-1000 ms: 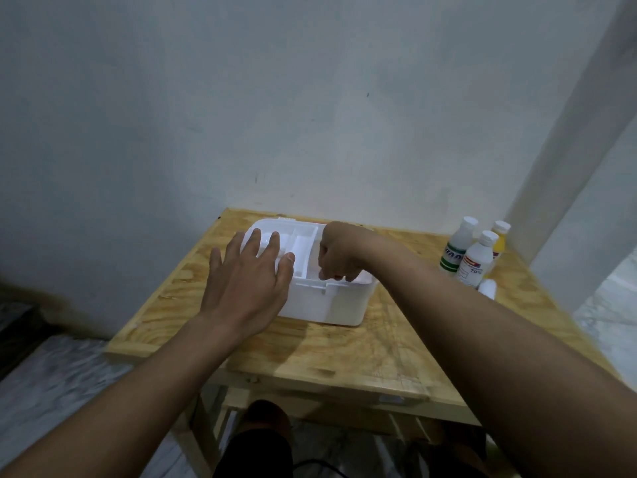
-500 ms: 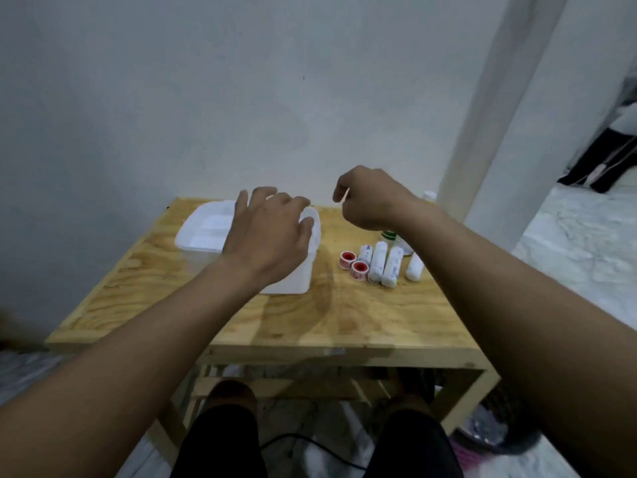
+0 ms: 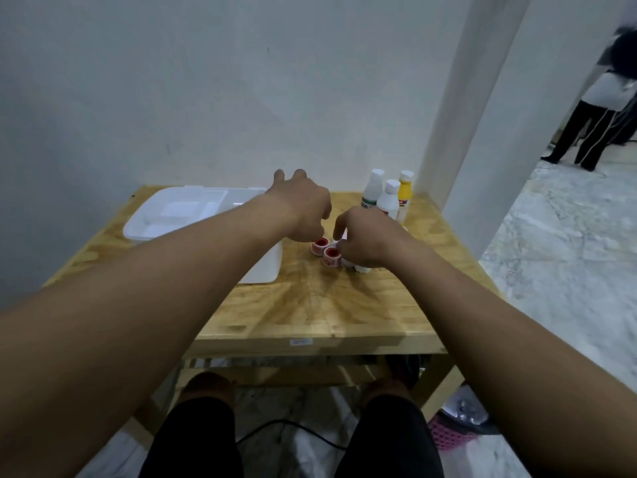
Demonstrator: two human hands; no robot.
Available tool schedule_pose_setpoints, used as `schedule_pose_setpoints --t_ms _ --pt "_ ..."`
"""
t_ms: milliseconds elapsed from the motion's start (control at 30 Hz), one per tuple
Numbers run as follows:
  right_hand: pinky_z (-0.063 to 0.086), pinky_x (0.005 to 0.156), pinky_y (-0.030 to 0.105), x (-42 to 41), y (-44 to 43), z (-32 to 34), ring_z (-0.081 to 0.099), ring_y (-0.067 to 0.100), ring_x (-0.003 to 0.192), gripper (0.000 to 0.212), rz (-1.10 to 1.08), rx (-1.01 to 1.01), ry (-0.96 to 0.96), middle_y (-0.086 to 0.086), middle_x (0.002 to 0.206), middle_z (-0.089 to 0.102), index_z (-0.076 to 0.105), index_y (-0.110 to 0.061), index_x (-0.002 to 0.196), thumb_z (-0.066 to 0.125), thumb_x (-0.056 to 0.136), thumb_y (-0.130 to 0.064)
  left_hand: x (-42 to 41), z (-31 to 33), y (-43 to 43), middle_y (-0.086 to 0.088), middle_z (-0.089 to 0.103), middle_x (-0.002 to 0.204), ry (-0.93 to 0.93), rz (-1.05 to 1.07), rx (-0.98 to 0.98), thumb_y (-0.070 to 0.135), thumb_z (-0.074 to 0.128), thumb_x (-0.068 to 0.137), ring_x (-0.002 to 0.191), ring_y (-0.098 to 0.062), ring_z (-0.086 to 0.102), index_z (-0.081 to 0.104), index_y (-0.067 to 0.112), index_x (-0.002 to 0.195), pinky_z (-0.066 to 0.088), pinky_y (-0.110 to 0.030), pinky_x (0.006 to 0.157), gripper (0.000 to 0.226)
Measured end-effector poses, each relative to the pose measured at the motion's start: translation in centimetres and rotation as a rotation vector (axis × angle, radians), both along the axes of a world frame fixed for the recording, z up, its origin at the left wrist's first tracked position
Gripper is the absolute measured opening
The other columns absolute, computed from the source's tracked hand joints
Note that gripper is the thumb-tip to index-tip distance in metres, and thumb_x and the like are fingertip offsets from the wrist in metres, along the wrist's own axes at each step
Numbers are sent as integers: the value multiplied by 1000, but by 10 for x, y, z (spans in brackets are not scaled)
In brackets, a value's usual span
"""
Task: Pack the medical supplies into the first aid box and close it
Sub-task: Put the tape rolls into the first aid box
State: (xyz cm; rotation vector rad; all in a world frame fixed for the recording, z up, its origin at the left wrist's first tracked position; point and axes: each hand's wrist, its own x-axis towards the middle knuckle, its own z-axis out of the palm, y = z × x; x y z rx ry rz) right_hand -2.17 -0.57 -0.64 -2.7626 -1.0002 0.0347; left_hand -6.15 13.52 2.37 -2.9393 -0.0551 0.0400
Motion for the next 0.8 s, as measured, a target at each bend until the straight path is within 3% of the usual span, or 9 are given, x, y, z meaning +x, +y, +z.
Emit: schedule_pose_setpoints --t_ms 167,500,667,800 --pt "56 74 36 0 1 -17 65 25 90 28 68 -14 -31 6 98 72 77 -17 105 67 88 -37 12 -8 -1 -2 63 124 89 46 41 49 69 87 135 -26 33 62 35 133 22 -55 112 48" --pt "54 75 40 2 0 -24 62 26 87 27 151 -1 -104 9 99 63 75 -12 105 66 92 -34 26 -16 -9 -2 62 126 121 63 89 42 73 87 135 -29 33 73 37 115 13 -62 114 28" --pt "52 78 36 -1 -6 -10 59 22 89 26 152 25 -79 7 101 59 77 -15 105 65 93 -34 28 -8 -4 3 65 120 79 55 30 49 76 82 130 -26 37 73 34 111 19 -57 109 34" --pt "55 77 36 -3 -8 10 66 25 91 25 111 43 -53 7 95 70 78 -11 94 64 92 -31 19 13 3 6 69 111 -18 44 -85 58 76 78 122 -24 43 73 32 106 25 -52 103 38"
